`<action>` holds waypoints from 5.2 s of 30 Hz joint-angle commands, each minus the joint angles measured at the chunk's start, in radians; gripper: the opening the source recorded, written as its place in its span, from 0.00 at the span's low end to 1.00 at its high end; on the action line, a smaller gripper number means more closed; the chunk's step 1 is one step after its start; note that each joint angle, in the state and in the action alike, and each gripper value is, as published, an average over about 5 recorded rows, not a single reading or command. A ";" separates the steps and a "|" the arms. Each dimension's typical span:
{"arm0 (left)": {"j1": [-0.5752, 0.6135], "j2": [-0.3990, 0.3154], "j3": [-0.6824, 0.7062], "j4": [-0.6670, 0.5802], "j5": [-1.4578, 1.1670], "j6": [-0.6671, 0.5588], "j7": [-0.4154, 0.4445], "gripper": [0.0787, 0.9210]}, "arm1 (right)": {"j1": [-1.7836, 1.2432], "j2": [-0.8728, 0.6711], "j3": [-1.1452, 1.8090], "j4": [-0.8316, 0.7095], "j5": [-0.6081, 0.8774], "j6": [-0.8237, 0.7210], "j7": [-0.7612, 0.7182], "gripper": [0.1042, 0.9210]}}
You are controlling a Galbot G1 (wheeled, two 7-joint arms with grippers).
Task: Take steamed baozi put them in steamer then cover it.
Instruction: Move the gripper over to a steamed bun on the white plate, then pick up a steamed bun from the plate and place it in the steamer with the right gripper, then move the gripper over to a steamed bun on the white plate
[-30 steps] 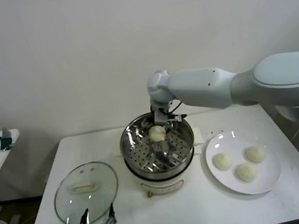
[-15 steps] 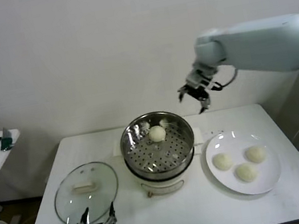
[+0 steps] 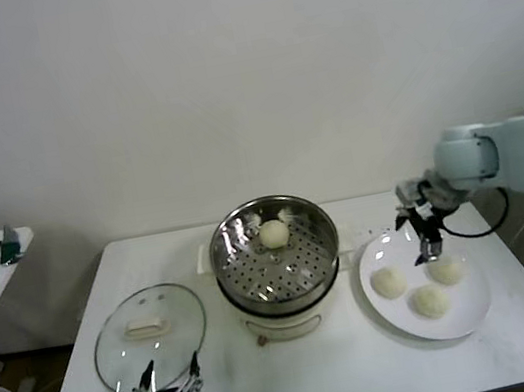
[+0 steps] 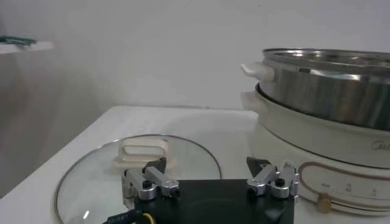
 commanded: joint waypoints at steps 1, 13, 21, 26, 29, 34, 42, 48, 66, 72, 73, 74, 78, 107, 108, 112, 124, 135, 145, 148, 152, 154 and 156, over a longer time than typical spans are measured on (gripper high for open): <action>0.011 -0.001 -0.007 0.006 0.001 -0.007 0.000 0.88 | -0.319 0.015 0.171 -0.117 -0.079 -0.091 0.041 0.88; 0.029 -0.003 -0.007 0.018 -0.004 -0.028 -0.001 0.88 | -0.445 0.096 0.312 -0.273 -0.129 -0.042 0.059 0.88; 0.033 -0.006 -0.004 0.019 -0.003 -0.027 -0.003 0.88 | -0.457 0.093 0.317 -0.288 -0.133 -0.039 0.049 0.87; 0.031 -0.004 -0.008 0.018 -0.002 -0.025 -0.005 0.88 | -0.463 0.094 0.334 -0.297 -0.130 -0.029 0.049 0.77; 0.031 -0.004 -0.008 0.016 -0.002 -0.026 -0.004 0.88 | -0.465 0.096 0.347 -0.300 -0.118 -0.023 0.045 0.73; 0.037 -0.005 -0.008 0.011 0.000 -0.027 -0.004 0.88 | -0.432 0.087 0.340 -0.281 -0.111 -0.008 0.020 0.71; 0.037 -0.006 -0.003 0.007 0.005 -0.028 -0.005 0.88 | -0.097 0.025 0.185 -0.197 -0.030 0.067 -0.069 0.70; 0.039 0.001 -0.002 0.004 0.005 -0.032 -0.006 0.88 | 0.194 0.003 0.081 -0.156 0.098 0.110 -0.167 0.70; 0.026 0.023 -0.007 -0.029 -0.023 -0.023 -0.005 0.88 | 0.217 0.508 0.285 -0.108 0.424 -0.046 -0.073 0.71; 0.032 0.023 -0.014 -0.038 -0.030 -0.021 -0.005 0.88 | 0.046 0.655 0.258 -0.208 0.376 -0.067 -0.043 0.71; 0.033 0.022 -0.015 -0.039 -0.030 -0.022 -0.005 0.88 | 0.020 0.673 0.250 -0.229 0.362 -0.067 -0.040 0.71; 0.035 0.022 -0.016 -0.039 -0.030 -0.023 -0.006 0.88 | -0.003 0.686 0.245 -0.250 0.348 -0.067 -0.035 0.71; 0.041 0.020 -0.016 -0.040 -0.029 -0.027 -0.008 0.88 | -0.078 0.725 0.227 -0.346 0.308 -0.067 -0.020 0.71; 0.050 0.015 -0.015 -0.062 -0.024 -0.012 -0.008 0.88 | -0.131 0.749 0.254 -0.452 0.235 -0.043 -0.031 0.88; 0.050 0.015 -0.015 -0.064 -0.024 -0.010 -0.008 0.88 | -0.101 0.727 0.252 -0.429 0.236 -0.037 -0.045 0.88; 0.051 0.017 -0.016 -0.071 -0.024 -0.006 -0.006 0.88 | 0.056 0.598 0.192 -0.323 0.260 0.012 -0.139 0.88; 0.034 0.019 -0.009 -0.069 -0.024 0.010 -0.003 0.88 | 0.427 0.050 -0.180 0.139 0.142 0.110 -0.272 0.88; 0.040 0.001 -0.008 -0.078 -0.006 0.019 -0.001 0.88 | 0.115 -0.156 -0.144 0.091 -0.151 0.074 -0.149 0.88; 0.061 -0.013 -0.013 -0.070 0.000 0.009 -0.003 0.88 | -0.232 -0.157 0.104 -0.041 -0.256 0.040 -0.100 0.88; 0.065 -0.014 -0.013 -0.067 0.001 0.006 -0.004 0.88 | -0.293 -0.146 0.145 -0.074 -0.269 0.037 -0.093 0.88; 0.068 -0.019 -0.011 -0.064 0.005 0.003 -0.004 0.88 | -0.348 -0.138 0.183 -0.093 -0.290 0.033 -0.089 0.88; 0.069 -0.020 -0.009 -0.062 0.007 0.002 -0.005 0.88 | -0.373 -0.136 0.206 -0.104 -0.305 0.032 -0.080 0.88; 0.069 -0.021 -0.008 -0.061 0.009 0.002 -0.005 0.88 | -0.400 -0.132 0.236 -0.120 -0.320 0.032 -0.067 0.88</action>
